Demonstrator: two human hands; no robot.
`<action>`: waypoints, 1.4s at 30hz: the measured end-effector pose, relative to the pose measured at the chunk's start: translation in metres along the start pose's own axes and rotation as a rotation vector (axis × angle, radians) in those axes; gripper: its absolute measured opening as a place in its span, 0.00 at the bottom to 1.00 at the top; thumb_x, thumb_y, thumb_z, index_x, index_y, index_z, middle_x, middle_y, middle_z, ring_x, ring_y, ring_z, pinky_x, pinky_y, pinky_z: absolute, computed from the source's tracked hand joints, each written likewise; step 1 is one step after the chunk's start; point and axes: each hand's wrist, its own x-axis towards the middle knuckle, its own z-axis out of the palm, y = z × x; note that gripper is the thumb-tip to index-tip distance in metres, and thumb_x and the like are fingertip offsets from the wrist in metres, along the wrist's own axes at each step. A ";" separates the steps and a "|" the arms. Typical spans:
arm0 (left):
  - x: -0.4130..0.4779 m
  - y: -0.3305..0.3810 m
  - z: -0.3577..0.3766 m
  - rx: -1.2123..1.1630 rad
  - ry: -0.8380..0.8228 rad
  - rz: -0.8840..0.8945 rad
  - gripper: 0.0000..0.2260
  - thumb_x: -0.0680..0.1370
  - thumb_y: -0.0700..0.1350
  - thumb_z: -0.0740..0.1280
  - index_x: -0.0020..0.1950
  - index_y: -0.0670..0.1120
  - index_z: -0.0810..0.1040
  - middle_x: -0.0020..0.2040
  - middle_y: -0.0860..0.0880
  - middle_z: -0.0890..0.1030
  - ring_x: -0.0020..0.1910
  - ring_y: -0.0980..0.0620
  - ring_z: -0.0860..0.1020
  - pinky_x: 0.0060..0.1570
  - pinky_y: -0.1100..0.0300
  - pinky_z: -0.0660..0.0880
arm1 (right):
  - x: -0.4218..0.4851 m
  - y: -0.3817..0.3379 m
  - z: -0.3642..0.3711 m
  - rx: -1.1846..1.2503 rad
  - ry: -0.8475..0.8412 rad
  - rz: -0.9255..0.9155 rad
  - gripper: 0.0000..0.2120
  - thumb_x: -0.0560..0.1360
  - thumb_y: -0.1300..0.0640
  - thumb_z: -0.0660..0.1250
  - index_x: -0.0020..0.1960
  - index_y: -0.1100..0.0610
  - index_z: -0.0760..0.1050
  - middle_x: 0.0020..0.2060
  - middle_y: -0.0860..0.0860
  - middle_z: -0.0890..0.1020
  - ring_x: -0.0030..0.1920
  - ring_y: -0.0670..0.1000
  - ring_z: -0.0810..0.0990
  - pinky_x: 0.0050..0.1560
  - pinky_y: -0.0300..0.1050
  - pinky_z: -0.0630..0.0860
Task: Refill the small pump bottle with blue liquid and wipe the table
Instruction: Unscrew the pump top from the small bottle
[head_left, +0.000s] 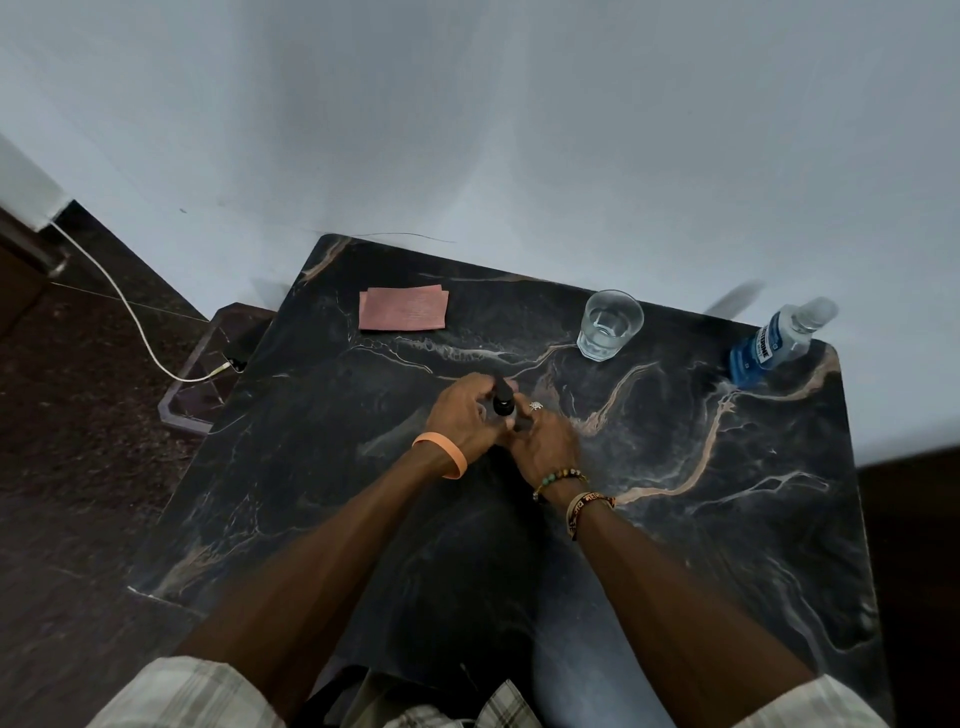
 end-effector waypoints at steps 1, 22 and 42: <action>0.001 0.000 0.000 0.014 0.006 -0.001 0.16 0.69 0.43 0.76 0.55 0.49 0.80 0.55 0.51 0.81 0.55 0.53 0.78 0.57 0.52 0.77 | 0.000 0.001 0.000 0.004 -0.010 0.002 0.15 0.74 0.48 0.67 0.59 0.48 0.77 0.42 0.49 0.82 0.42 0.49 0.78 0.39 0.37 0.70; 0.004 -0.006 0.004 -0.023 0.060 -0.063 0.18 0.65 0.44 0.79 0.52 0.52 0.79 0.51 0.53 0.81 0.52 0.55 0.79 0.52 0.57 0.78 | -0.001 -0.002 -0.001 0.029 0.009 -0.011 0.12 0.72 0.50 0.69 0.55 0.45 0.77 0.32 0.38 0.72 0.36 0.42 0.73 0.32 0.28 0.62; 0.005 -0.006 0.006 0.012 0.047 0.004 0.19 0.65 0.44 0.79 0.55 0.49 0.80 0.53 0.51 0.81 0.53 0.53 0.78 0.56 0.50 0.77 | 0.002 0.005 0.002 -0.043 -0.028 0.021 0.10 0.74 0.48 0.66 0.54 0.47 0.77 0.36 0.44 0.77 0.36 0.46 0.75 0.33 0.36 0.66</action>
